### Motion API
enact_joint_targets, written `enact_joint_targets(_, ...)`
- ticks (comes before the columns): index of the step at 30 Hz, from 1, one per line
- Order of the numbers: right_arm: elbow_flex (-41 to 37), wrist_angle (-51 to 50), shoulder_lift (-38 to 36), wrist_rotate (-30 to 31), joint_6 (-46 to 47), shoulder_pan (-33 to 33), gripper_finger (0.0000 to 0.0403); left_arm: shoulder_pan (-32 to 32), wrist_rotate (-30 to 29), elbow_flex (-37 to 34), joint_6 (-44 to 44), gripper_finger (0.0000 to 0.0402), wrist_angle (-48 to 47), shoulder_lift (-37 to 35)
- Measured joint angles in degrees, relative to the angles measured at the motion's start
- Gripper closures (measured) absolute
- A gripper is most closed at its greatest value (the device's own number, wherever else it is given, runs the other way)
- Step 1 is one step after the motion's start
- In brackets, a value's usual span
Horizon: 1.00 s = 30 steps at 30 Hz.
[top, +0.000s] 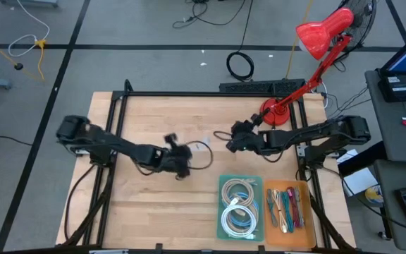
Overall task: Pick & Place USB Port
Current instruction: Put the white charger cable into the orange bin
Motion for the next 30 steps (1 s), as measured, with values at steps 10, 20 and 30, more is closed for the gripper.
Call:
enact_joint_targets(10,-5.3,39.3,-7.3,-16.2,-17.7,-0.6,0.0271,-5.0,-37.0,0.1,3.9,0.039,5.3,-16.1)
enact_joint_targets(20,-9.1,66.3,-6.9,-47.6,-12.3,-7.0,0.0271,-4.0,-8.6,0.0,27.9,0.039,28.2,-18.6)
enact_joint_targets(30,-9.1,68.1,-7.0,-57.3,-12.2,-6.3,0.0271,1.6,9.0,0.0,33.1,0.039,38.6,-18.3)
